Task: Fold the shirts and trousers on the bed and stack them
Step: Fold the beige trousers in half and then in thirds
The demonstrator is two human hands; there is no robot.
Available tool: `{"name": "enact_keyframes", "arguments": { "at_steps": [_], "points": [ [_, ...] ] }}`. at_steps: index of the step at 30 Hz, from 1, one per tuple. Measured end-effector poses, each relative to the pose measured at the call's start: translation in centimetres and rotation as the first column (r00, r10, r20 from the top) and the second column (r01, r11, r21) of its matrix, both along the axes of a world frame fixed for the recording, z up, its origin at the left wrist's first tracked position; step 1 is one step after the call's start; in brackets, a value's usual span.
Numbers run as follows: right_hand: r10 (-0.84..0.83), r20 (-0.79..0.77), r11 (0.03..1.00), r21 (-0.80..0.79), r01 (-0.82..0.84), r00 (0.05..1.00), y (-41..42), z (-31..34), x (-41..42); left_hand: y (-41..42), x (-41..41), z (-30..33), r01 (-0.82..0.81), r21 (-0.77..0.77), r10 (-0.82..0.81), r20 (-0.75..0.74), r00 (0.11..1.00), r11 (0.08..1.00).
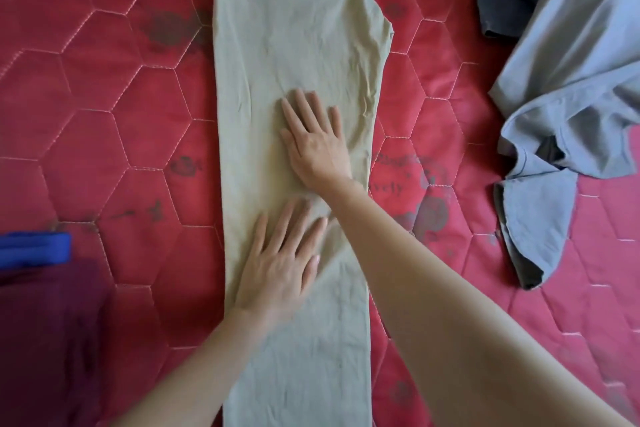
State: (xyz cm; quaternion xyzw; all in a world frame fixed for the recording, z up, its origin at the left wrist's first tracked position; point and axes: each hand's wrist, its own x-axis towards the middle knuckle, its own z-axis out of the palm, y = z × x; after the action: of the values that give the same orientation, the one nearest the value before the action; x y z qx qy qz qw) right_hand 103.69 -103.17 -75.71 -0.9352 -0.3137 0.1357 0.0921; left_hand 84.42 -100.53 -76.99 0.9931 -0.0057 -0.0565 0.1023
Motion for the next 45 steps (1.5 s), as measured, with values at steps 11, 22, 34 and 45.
{"name": "enact_keyframes", "arguments": {
  "at_steps": [11,22,34,45],
  "points": [
    [-0.480,0.011,0.861,-0.186,0.473,0.877,-15.0,0.0,-13.7,-2.1,-13.2,1.3,-0.256,0.046,0.259,-0.101,0.961,0.966],
    [-0.102,0.006,0.994,-0.048,0.102,0.995,-11.5,-0.1,-22.0,-3.5,-15.4,1.1,-0.250,0.050,0.254,-0.084,0.964,0.967],
    [-0.138,-0.025,0.985,-0.104,0.135,0.990,-21.5,0.4,-31.2,-4.0,-20.8,1.8,-0.109,0.050,0.114,-0.117,0.987,0.993],
    [0.081,0.073,0.975,0.201,-0.095,0.994,-29.6,1.5,-34.3,-0.9,-26.9,3.1,0.086,-0.080,-0.093,-0.095,0.991,0.993]
  ]
}}
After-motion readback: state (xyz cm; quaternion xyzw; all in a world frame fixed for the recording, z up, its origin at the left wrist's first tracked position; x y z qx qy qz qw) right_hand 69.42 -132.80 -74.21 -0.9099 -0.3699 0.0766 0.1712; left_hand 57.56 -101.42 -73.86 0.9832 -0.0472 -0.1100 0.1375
